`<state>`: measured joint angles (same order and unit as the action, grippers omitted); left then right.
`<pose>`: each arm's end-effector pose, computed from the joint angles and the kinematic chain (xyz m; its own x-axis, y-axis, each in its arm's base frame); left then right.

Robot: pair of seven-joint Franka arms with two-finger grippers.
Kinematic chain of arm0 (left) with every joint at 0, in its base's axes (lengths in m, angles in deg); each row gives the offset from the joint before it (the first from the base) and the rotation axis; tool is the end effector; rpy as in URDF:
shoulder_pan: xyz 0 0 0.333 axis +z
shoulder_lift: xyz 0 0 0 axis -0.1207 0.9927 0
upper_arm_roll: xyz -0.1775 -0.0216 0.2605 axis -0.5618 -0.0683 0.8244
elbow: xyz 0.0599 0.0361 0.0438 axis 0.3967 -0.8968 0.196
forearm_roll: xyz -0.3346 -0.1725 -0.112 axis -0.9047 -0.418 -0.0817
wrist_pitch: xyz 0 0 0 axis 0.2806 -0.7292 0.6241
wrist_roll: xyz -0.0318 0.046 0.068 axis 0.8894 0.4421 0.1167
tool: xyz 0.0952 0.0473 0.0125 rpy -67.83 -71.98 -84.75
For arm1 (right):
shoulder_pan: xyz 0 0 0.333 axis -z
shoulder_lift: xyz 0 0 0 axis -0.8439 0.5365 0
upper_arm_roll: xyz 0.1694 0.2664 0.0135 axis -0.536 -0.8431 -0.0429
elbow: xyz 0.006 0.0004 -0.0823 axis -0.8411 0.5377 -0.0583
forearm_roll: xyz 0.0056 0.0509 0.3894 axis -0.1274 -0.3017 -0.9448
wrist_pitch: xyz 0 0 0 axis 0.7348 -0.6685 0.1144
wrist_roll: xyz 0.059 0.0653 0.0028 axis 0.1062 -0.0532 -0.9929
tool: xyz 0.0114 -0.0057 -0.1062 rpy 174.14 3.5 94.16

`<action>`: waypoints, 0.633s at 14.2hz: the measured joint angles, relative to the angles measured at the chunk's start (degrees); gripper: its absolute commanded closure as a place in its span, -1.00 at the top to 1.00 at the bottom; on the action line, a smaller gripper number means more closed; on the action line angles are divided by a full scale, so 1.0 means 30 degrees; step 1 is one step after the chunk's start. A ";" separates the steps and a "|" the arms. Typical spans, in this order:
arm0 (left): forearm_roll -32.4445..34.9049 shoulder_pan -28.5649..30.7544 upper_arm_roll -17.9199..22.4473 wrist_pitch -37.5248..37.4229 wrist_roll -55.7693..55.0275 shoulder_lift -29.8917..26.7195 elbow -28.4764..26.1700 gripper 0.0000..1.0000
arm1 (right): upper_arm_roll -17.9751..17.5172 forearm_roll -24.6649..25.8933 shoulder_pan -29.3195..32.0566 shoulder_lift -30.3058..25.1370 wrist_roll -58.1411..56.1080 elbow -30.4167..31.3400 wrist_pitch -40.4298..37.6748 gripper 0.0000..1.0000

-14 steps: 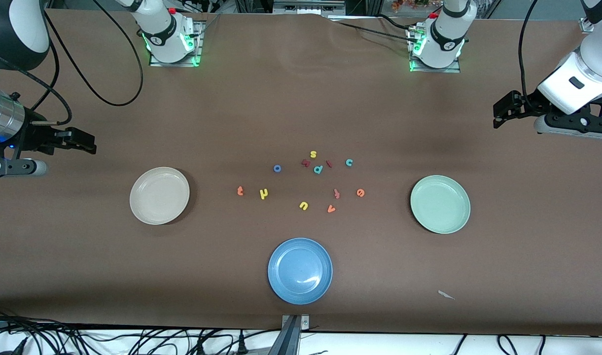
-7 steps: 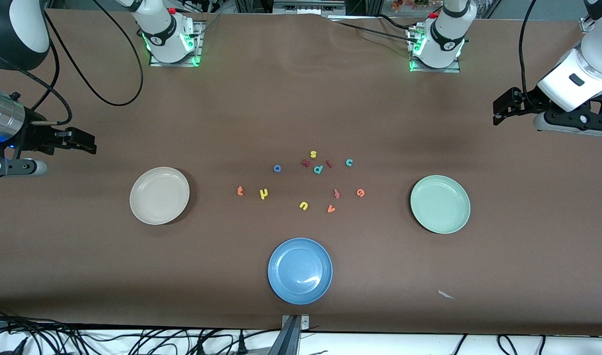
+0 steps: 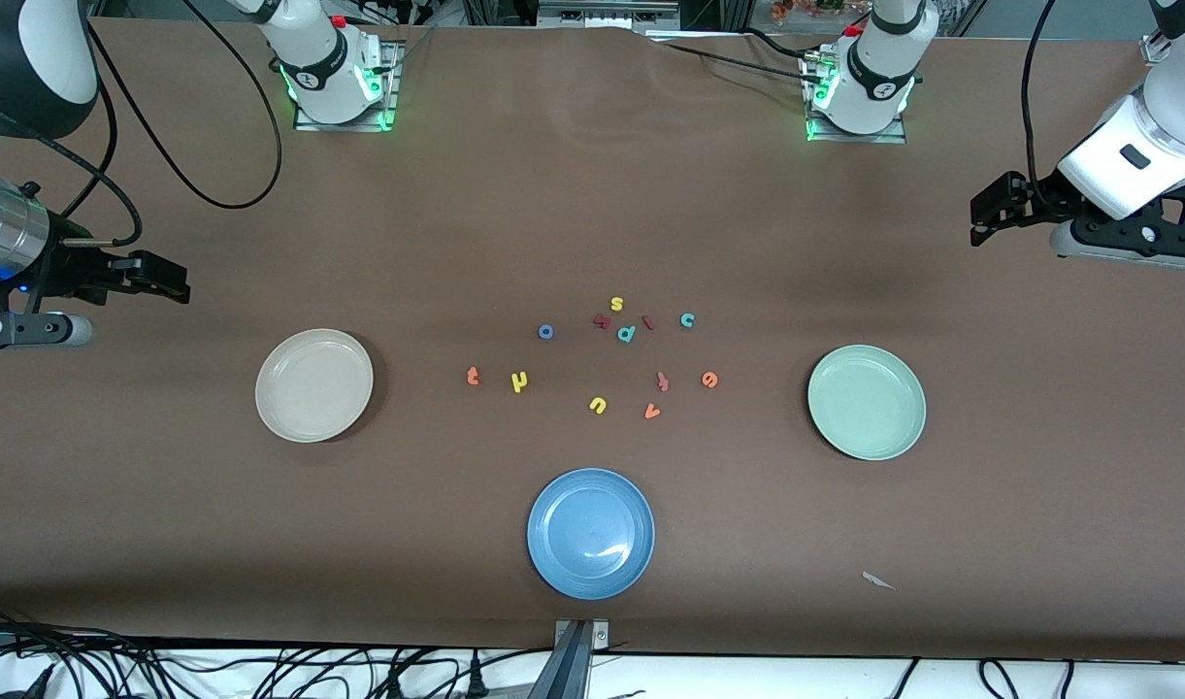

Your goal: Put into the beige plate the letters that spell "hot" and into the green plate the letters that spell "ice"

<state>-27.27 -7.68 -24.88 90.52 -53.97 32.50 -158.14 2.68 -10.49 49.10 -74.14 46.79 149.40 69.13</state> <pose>0.5443 -0.0515 0.5973 0.9922 -0.1235 -0.0188 -0.1236 -0.9923 -0.0050 0.6194 0.0340 0.5624 0.9954 0.0384 -0.0881 0.0403 -0.9990 0.0196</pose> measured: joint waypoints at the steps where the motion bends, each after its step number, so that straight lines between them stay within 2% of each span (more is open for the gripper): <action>1: 0.0000 0.0000 0.0001 -0.0004 0.0000 0.0000 0.0000 1.00 | 0.0000 0.0000 -0.0004 0.0000 0.0000 0.0000 0.0005 1.00; 9: 0.0000 0.0015 0.0027 -0.0018 0.0000 0.0000 0.0000 1.00 | -0.0014 0.0000 -0.0588 0.0001 0.0524 0.0000 0.0164 1.00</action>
<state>-27.27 -7.63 -24.79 90.47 -53.97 32.50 -158.14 2.64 -10.49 47.33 -74.14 48.36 149.40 69.62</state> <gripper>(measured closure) 0.000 0.000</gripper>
